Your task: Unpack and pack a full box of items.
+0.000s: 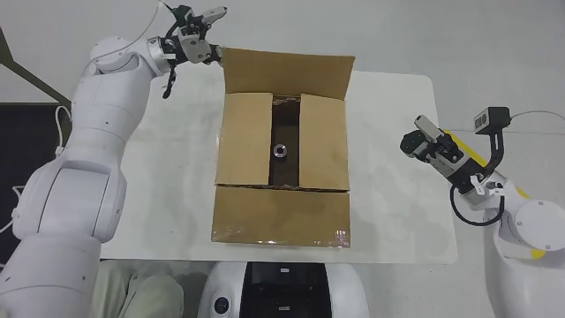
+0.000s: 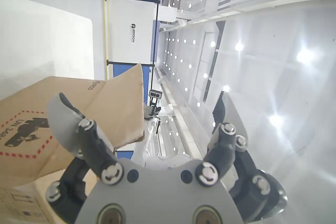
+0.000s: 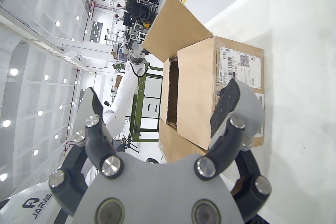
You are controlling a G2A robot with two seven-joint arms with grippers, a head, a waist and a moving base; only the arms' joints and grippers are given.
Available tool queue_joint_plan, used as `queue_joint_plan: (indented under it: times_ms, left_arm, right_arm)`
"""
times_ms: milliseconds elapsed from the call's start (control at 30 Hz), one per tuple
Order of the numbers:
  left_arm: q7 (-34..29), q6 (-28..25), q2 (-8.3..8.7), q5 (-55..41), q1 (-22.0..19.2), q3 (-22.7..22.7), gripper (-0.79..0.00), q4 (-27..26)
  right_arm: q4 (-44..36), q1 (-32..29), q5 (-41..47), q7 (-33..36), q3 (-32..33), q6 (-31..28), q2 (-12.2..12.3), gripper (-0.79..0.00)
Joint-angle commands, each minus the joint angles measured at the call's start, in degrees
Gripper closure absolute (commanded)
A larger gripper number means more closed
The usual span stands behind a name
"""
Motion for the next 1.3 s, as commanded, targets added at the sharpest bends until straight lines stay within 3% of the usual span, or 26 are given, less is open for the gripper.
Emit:
queue_joint_plan:
  times_ms: [0,400,833,1267]
  left_arm:
    - [-1.8,0.6,0.25,-0.2,0.3,-0.3,-0.785,-0.7]
    - [-9.7,3.2,2.55,2.6,2.7,-2.0,-0.785,-7.2]
    - [-9.7,4.9,5.75,4.6,8.9,-2.6,-0.785,-17.6]
    - [-9.7,6.1,8.42,6.0,13.0,-1.3,-0.785,-23.3]
  right_arm:
    - [0.0,0.0,0.0,0.0,0.0,0.0,0.0,-0.785]
    - [0.0,0.0,0.0,0.0,0.0,0.0,0.0,-0.785]
    - [0.0,0.0,0.0,0.0,0.0,0.0,0.0,-0.785]
    - [0.0,0.0,0.0,0.0,0.0,0.0,0.0,-0.785]
